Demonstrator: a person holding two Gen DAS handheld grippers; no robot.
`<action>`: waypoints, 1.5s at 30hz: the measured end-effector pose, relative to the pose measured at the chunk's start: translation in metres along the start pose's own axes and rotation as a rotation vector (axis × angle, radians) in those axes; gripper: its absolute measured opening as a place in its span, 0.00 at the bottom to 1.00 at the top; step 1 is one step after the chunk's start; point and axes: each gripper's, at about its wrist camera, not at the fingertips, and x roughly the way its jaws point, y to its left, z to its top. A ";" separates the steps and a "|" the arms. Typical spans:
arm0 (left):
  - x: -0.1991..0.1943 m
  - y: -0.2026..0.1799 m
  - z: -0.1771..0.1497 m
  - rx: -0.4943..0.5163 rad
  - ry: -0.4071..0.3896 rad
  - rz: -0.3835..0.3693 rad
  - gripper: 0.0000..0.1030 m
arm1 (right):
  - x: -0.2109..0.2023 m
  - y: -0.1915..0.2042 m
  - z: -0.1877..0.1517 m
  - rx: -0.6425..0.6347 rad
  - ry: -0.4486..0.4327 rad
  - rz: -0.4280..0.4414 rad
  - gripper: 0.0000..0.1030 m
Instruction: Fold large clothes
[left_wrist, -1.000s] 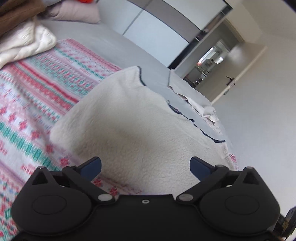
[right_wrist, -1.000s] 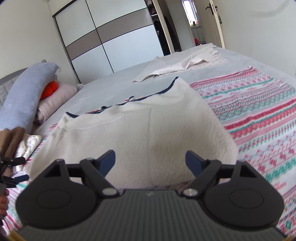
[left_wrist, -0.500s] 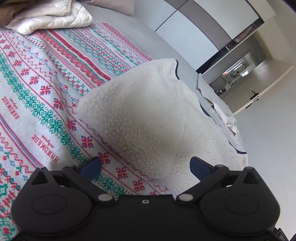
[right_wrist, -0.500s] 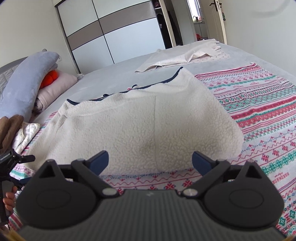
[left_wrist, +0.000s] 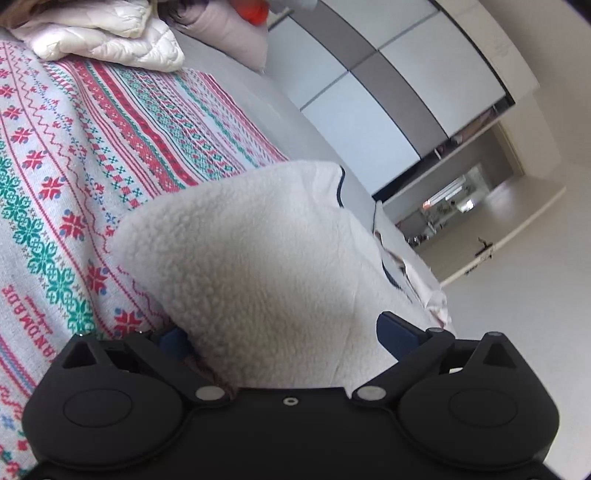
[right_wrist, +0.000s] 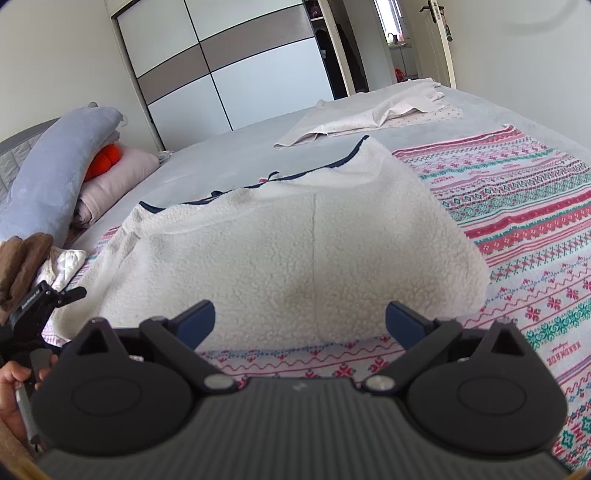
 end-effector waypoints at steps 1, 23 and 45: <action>0.002 -0.001 -0.001 -0.001 -0.019 0.006 0.97 | 0.001 0.000 0.000 0.000 0.003 -0.001 0.97; 0.015 0.011 0.004 -0.122 -0.140 0.105 0.49 | 0.054 -0.145 0.000 0.643 -0.121 0.043 0.74; -0.123 0.034 -0.019 -0.160 -0.060 0.093 0.33 | -0.069 -0.110 -0.053 0.348 -0.061 -0.304 0.21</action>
